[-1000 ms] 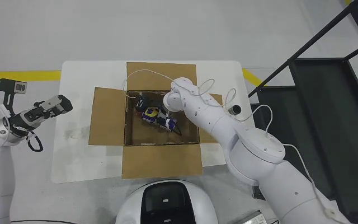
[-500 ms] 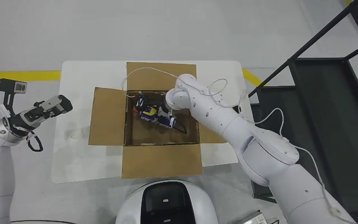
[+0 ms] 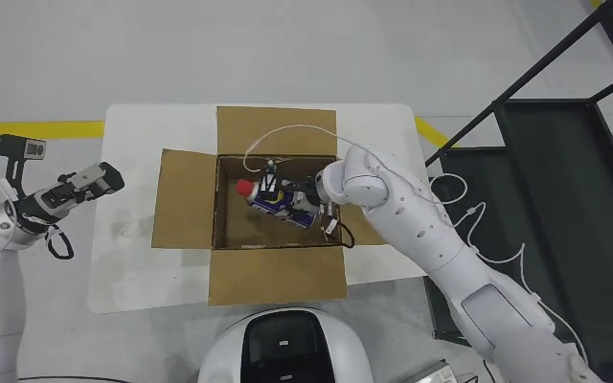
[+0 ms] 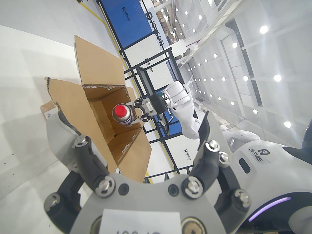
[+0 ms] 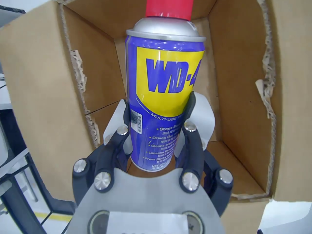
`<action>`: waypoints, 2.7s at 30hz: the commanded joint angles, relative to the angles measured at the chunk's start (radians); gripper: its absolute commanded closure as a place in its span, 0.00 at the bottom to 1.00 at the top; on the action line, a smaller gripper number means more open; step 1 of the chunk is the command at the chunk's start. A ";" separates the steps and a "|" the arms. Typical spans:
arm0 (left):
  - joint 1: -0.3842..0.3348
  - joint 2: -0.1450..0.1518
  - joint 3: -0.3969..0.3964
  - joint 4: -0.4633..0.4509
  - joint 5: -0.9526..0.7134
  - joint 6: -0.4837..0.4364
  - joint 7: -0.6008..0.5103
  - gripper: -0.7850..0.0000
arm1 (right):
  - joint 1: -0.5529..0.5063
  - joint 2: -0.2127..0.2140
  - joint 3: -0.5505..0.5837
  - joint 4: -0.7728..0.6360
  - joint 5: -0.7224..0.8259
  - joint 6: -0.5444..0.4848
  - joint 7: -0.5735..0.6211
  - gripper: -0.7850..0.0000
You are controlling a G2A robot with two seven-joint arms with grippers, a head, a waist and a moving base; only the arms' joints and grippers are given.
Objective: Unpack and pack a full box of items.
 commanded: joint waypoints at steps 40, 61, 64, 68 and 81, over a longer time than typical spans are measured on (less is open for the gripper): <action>0.001 0.010 -0.041 0.018 -0.007 0.025 0.092 0.00 | -0.602 0.145 0.598 -0.263 -0.066 -0.305 -0.719 1.00; 0.001 0.010 -0.041 0.018 -0.007 0.025 0.092 0.00 | -0.869 0.166 0.733 -0.230 -0.506 -0.305 -1.462 1.00; 0.001 0.010 -0.041 0.018 -0.007 0.025 0.092 0.00 | -0.869 0.166 0.733 -0.230 -0.506 -0.305 -1.462 1.00; 0.001 0.010 -0.041 0.018 -0.007 0.025 0.092 0.00 | -0.868 0.165 0.731 -0.254 -0.496 -0.248 -1.435 1.00; 0.001 0.010 -0.041 0.018 -0.007 0.025 0.092 0.00 | -1.004 0.163 0.782 -0.100 -0.662 -0.085 -1.880 1.00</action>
